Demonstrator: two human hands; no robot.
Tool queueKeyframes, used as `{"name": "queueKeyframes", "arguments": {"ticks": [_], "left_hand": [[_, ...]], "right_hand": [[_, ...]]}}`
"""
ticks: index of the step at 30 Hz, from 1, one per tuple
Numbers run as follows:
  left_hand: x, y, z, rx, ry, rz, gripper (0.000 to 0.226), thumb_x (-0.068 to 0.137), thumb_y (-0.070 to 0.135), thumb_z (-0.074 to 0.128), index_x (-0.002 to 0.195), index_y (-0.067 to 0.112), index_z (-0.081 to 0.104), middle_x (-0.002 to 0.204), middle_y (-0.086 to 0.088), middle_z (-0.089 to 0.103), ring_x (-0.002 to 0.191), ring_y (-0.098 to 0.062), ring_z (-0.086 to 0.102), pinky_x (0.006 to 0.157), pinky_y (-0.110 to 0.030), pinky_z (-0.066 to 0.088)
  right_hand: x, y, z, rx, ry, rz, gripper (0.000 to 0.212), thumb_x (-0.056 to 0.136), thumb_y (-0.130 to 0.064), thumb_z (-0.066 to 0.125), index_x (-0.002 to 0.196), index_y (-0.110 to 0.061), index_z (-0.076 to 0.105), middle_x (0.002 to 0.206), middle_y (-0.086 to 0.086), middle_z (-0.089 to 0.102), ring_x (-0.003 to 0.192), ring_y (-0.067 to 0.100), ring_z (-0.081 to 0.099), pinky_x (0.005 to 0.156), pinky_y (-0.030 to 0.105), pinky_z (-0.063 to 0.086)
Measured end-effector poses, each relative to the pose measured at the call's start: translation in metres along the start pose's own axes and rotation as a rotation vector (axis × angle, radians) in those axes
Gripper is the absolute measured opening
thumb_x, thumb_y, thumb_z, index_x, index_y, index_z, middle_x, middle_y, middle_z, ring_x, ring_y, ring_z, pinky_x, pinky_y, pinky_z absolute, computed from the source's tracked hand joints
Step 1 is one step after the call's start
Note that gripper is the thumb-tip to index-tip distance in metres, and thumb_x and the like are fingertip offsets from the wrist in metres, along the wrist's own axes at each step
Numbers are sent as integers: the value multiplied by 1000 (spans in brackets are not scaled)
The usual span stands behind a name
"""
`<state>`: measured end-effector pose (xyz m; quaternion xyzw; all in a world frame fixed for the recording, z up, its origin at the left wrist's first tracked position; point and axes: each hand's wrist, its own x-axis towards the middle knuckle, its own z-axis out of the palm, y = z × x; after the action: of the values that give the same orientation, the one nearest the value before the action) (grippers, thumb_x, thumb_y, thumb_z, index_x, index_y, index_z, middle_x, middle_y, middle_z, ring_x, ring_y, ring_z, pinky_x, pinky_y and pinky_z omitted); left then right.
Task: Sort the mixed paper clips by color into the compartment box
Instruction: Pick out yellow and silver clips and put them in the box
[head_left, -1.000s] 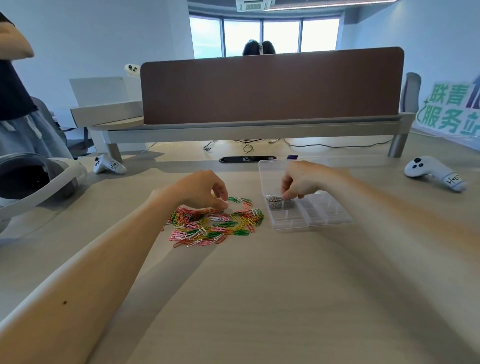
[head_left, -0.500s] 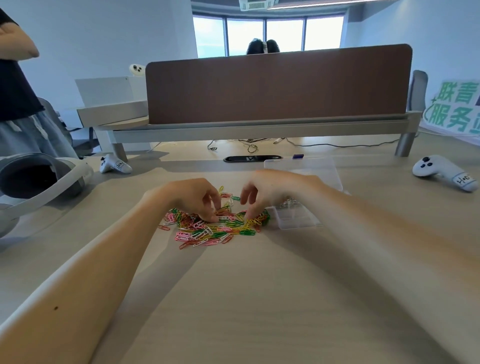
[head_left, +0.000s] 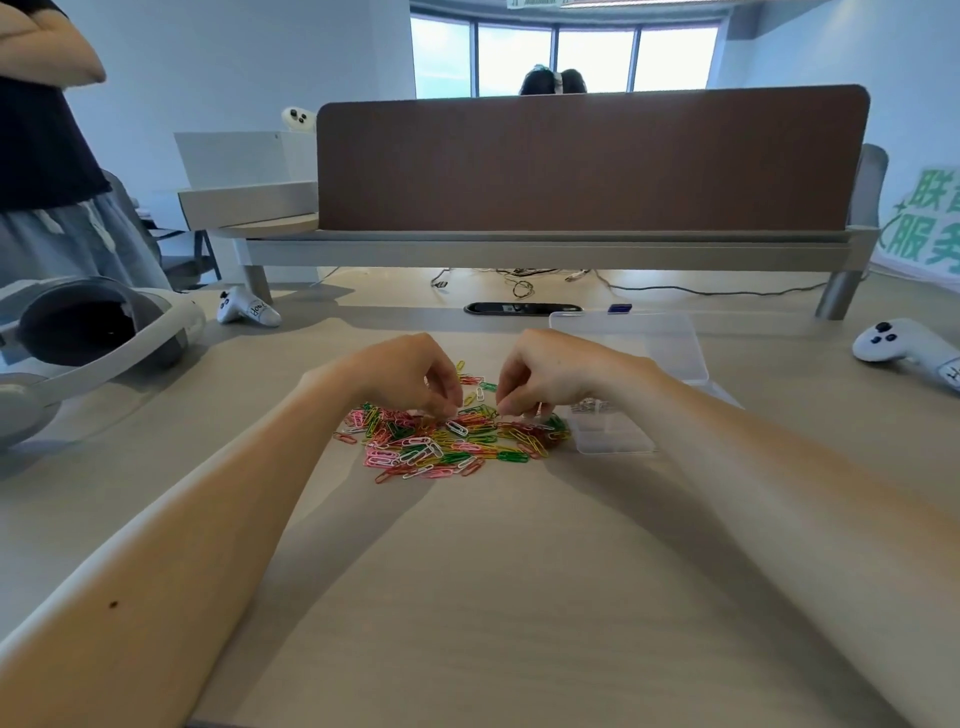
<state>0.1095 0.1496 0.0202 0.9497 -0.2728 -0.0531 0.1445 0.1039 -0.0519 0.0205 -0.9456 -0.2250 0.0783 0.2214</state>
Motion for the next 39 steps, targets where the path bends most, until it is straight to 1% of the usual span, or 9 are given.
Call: {"name": "queueKeyframes", "arguments": {"ticks": [7, 11, 13, 17, 21, 24, 30, 34, 39], "left_hand": [[4, 21, 7, -153, 57, 77, 24, 84, 37, 68, 101, 20, 75, 85, 7, 73, 74, -8, 67, 71, -17, 54], [7, 31, 9, -117, 58, 111, 13, 86, 24, 68, 93, 15, 75, 75, 8, 72, 63, -6, 66, 60, -8, 48], [7, 31, 6, -101, 49, 103, 10, 87, 22, 68, 91, 16, 74, 74, 8, 72, 63, -7, 67, 60, -11, 50], [4, 23, 1, -80, 46, 45, 9, 86, 23, 69, 90, 19, 74, 74, 9, 72, 61, -4, 65, 65, -16, 51], [-2, 19, -3, -32, -10, 17, 8, 85, 25, 69, 91, 22, 74, 78, 11, 72, 66, -5, 65, 70, -15, 50], [-6, 18, -4, 1, -52, 0, 12, 86, 26, 68, 94, 22, 75, 84, 11, 72, 74, -4, 65, 76, -14, 47], [-10, 16, 0, -17, -137, 50, 11, 83, 23, 72, 94, 24, 74, 84, 13, 73, 74, 1, 66, 77, -15, 50], [-11, 20, 3, -9, -180, 42, 17, 82, 22, 74, 99, 24, 73, 81, 15, 71, 70, 7, 63, 66, -4, 42], [-11, 20, 4, 34, -193, 36, 14, 81, 21, 75, 95, 24, 73, 78, 16, 70, 65, 9, 61, 62, -3, 41]], "right_hand": [[-7, 6, -4, 159, 14, 18, 12, 87, -9, 70, 97, -4, 74, 78, 9, 73, 66, 15, 68, 60, 21, 56], [-12, 6, -5, 208, 21, 25, 12, 86, -7, 70, 97, -4, 73, 80, 10, 72, 64, 12, 68, 58, 19, 54], [-14, 7, -6, 201, 35, 28, 10, 86, -8, 71, 95, -5, 73, 78, 8, 72, 63, 11, 68, 57, 18, 53], [-13, 7, -4, 61, 98, 29, 16, 87, -16, 71, 100, -9, 74, 83, 2, 73, 67, 10, 67, 59, 20, 54], [-12, 2, 5, -70, 124, 12, 22, 87, -21, 71, 107, -13, 74, 97, -1, 72, 79, 9, 64, 72, 25, 55], [-13, -3, 8, -112, 98, -2, 25, 85, -24, 73, 109, -17, 73, 97, -6, 67, 83, 8, 61, 67, 20, 49], [-14, -17, 11, -220, -75, -28, 22, 80, -40, 75, 94, -23, 75, 92, -7, 69, 85, 9, 61, 71, 27, 51], [-15, -21, 13, -243, -109, -41, 10, 82, -37, 74, 85, -28, 71, 81, -12, 63, 81, 9, 57, 66, 24, 45], [-15, -26, 15, -301, -133, -50, 4, 88, -29, 69, 90, -25, 69, 77, -13, 56, 77, 9, 53, 61, 22, 40]]}}
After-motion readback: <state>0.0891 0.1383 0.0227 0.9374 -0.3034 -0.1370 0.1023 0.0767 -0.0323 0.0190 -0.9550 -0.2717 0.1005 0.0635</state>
